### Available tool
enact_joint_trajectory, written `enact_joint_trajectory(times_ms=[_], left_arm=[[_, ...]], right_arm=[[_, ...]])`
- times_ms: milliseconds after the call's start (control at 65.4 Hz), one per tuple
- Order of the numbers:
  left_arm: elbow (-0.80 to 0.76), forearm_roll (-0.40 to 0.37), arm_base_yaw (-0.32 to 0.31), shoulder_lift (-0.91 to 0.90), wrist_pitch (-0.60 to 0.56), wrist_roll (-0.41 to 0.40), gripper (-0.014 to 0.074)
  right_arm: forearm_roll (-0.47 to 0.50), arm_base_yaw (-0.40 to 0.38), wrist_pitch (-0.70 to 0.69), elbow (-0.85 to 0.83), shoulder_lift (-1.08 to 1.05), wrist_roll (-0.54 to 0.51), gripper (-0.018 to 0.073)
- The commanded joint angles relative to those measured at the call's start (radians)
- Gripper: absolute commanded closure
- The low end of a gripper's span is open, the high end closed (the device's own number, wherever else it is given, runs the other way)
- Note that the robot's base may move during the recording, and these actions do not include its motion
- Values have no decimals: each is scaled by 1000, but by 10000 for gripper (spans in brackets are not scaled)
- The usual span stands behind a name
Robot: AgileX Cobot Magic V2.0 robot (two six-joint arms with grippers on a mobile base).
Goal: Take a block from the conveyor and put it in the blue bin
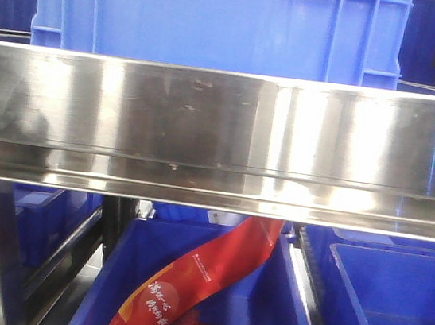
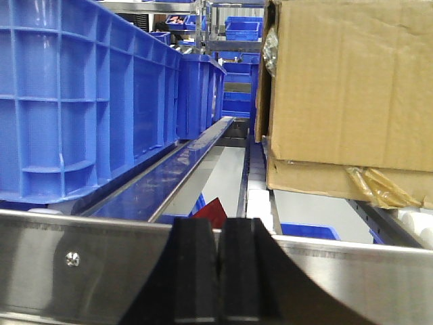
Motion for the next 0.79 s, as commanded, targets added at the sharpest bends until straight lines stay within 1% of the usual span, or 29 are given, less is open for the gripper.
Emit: enact_joint_trajectory(times_ms=[0,76,153,780], left_arm=[[0,-13,-7,-7,-38,-1,707],[0,-13,-5,-7,-31,-1,707],[0,5,-5,-7,-31,-1,707],[0,5,-5,-7,-31,-1,707]], right_arm=[[3,-4,-23,0,-7,-7,720],[3,-4,-23,0,-7,-7,720],[3,-4,-23,0,-7,-7,720],[3,-4,-23,0,-7,-7,720]])
